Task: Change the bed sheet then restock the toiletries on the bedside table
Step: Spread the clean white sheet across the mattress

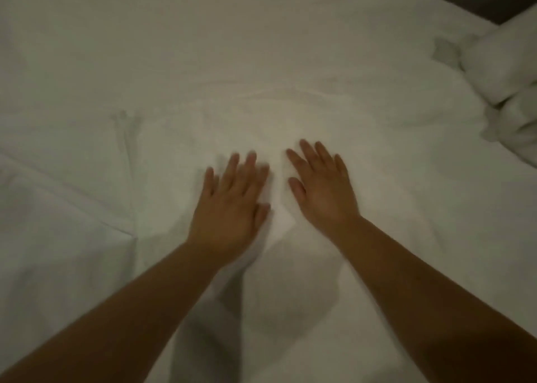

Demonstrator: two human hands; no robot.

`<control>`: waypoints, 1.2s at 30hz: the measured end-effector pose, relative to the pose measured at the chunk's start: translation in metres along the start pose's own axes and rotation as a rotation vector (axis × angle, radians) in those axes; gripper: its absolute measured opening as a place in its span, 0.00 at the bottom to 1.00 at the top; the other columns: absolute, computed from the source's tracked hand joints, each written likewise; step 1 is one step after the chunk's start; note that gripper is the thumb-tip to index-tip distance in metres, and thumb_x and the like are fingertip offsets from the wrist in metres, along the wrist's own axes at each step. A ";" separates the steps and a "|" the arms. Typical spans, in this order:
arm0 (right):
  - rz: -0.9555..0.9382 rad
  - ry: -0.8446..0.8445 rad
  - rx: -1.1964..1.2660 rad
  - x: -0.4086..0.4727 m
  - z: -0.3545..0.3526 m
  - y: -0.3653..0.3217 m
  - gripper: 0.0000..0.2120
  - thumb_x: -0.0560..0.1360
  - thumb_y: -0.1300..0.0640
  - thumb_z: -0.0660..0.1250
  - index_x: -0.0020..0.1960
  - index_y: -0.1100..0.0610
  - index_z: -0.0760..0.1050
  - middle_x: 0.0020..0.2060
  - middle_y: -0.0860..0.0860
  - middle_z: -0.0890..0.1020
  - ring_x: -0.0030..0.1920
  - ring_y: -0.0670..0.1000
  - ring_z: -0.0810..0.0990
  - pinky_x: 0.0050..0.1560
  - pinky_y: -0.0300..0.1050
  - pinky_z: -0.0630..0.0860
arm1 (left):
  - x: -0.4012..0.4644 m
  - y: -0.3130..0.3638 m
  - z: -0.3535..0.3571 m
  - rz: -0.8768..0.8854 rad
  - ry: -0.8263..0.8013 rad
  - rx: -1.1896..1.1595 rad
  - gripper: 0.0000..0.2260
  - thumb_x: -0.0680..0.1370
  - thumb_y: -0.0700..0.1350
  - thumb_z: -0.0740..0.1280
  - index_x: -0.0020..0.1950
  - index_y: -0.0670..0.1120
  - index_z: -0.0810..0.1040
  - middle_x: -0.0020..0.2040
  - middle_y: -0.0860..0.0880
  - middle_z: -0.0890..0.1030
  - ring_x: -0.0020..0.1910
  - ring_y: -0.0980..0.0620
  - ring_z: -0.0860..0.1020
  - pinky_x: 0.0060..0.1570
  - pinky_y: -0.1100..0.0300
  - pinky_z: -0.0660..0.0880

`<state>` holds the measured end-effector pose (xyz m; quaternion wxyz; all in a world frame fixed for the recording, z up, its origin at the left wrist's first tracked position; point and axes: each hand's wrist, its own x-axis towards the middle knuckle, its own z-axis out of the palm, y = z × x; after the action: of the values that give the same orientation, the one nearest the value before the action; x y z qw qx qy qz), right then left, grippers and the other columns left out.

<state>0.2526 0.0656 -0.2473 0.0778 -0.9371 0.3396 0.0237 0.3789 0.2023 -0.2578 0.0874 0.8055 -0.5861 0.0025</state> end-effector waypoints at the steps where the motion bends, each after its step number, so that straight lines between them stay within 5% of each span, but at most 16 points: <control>1: 0.050 -0.021 0.001 -0.015 -0.001 0.013 0.32 0.74 0.41 0.37 0.77 0.47 0.53 0.77 0.49 0.54 0.76 0.53 0.51 0.73 0.53 0.47 | -0.015 0.006 0.003 0.013 -0.061 0.011 0.26 0.78 0.54 0.50 0.73 0.44 0.65 0.72 0.42 0.68 0.69 0.38 0.67 0.63 0.36 0.62; 4: 0.212 -0.060 -0.061 -0.069 -0.009 0.062 0.26 0.80 0.45 0.43 0.77 0.47 0.49 0.77 0.49 0.51 0.77 0.53 0.49 0.73 0.54 0.48 | -0.060 0.003 -0.001 -0.131 -0.143 0.036 0.27 0.77 0.55 0.49 0.72 0.45 0.69 0.70 0.42 0.70 0.68 0.36 0.69 0.61 0.35 0.66; 7: 0.308 -0.097 -0.079 -0.150 -0.012 0.094 0.34 0.73 0.39 0.34 0.77 0.48 0.49 0.77 0.51 0.50 0.76 0.55 0.50 0.73 0.56 0.51 | -0.108 0.015 -0.014 -0.313 -0.201 0.016 0.31 0.76 0.57 0.46 0.72 0.41 0.67 0.72 0.38 0.67 0.69 0.34 0.66 0.62 0.34 0.64; 10: 0.314 -0.145 -0.032 -0.233 -0.007 0.094 0.38 0.70 0.38 0.34 0.77 0.49 0.52 0.77 0.52 0.53 0.76 0.56 0.53 0.72 0.57 0.53 | -0.166 0.064 -0.020 -0.247 -0.197 0.048 0.29 0.76 0.54 0.51 0.66 0.36 0.73 0.66 0.34 0.72 0.62 0.32 0.73 0.53 0.32 0.70; 13: 0.192 -0.102 -0.068 -0.315 0.005 0.082 0.29 0.78 0.40 0.44 0.73 0.52 0.63 0.71 0.55 0.67 0.70 0.59 0.66 0.68 0.57 0.63 | -0.235 0.135 -0.015 -0.094 -0.145 -0.003 0.27 0.81 0.57 0.45 0.69 0.41 0.69 0.68 0.38 0.72 0.67 0.38 0.68 0.59 0.38 0.66; 17: 0.092 -0.110 -0.068 -0.414 0.020 0.090 0.26 0.81 0.42 0.38 0.76 0.47 0.54 0.72 0.51 0.66 0.72 0.53 0.59 0.70 0.50 0.48 | -0.323 0.202 -0.008 -0.028 -0.219 -0.060 0.27 0.81 0.58 0.39 0.72 0.44 0.62 0.71 0.42 0.69 0.70 0.41 0.61 0.65 0.43 0.55; 21: 0.156 -0.157 -0.049 -0.475 0.016 0.116 0.27 0.80 0.39 0.39 0.77 0.45 0.44 0.73 0.50 0.63 0.72 0.52 0.57 0.71 0.45 0.42 | -0.382 0.210 -0.016 -0.017 -0.237 -0.093 0.27 0.81 0.60 0.41 0.77 0.49 0.52 0.78 0.47 0.52 0.77 0.48 0.45 0.72 0.52 0.43; 24: 0.114 -0.231 -0.062 -0.504 0.011 0.126 0.31 0.79 0.35 0.41 0.77 0.47 0.44 0.74 0.50 0.59 0.73 0.52 0.54 0.71 0.45 0.41 | -0.418 0.212 -0.024 0.073 -0.245 -0.088 0.36 0.75 0.67 0.52 0.78 0.49 0.50 0.78 0.48 0.48 0.77 0.45 0.47 0.72 0.51 0.43; 27: 0.049 -0.267 -0.098 -0.526 0.003 0.131 0.33 0.78 0.34 0.43 0.77 0.50 0.47 0.75 0.51 0.58 0.74 0.51 0.55 0.72 0.46 0.45 | -0.444 0.218 -0.028 0.080 -0.263 -0.037 0.56 0.53 0.62 0.74 0.75 0.46 0.55 0.73 0.42 0.63 0.67 0.37 0.65 0.70 0.48 0.51; 29: 0.000 -0.226 -0.154 -0.536 0.000 0.135 0.29 0.80 0.40 0.43 0.76 0.53 0.55 0.72 0.52 0.65 0.71 0.52 0.60 0.72 0.46 0.46 | -0.446 0.222 -0.033 0.146 -0.116 -0.015 0.42 0.59 0.52 0.73 0.70 0.43 0.63 0.65 0.40 0.70 0.60 0.37 0.71 0.60 0.45 0.62; 31: -0.004 -0.090 -0.219 -0.540 -0.003 0.145 0.20 0.80 0.49 0.52 0.68 0.57 0.66 0.64 0.57 0.75 0.65 0.57 0.71 0.70 0.52 0.54 | -0.443 0.226 -0.036 0.164 0.029 -0.031 0.21 0.67 0.42 0.60 0.60 0.43 0.70 0.58 0.41 0.71 0.55 0.38 0.72 0.52 0.46 0.66; 33: 0.108 -0.043 -0.279 -0.534 -0.011 0.156 0.20 0.70 0.58 0.71 0.61 0.59 0.74 0.57 0.59 0.80 0.57 0.61 0.79 0.62 0.58 0.69 | -0.438 0.226 -0.037 0.122 0.051 -0.058 0.16 0.66 0.41 0.56 0.52 0.43 0.72 0.52 0.42 0.72 0.49 0.41 0.71 0.45 0.49 0.64; 36: 0.203 -0.111 -0.331 -0.518 -0.024 0.169 0.26 0.58 0.62 0.80 0.56 0.60 0.79 0.52 0.59 0.81 0.51 0.61 0.82 0.51 0.60 0.77 | -0.427 0.218 -0.039 0.062 -0.007 -0.086 0.14 0.65 0.47 0.57 0.39 0.44 0.79 0.43 0.45 0.78 0.44 0.46 0.68 0.41 0.54 0.61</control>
<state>-0.2533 0.2614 -0.1955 -0.0617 -0.8954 0.4187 0.1384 0.0430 0.5464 -0.2348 0.1197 0.7824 -0.6107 -0.0230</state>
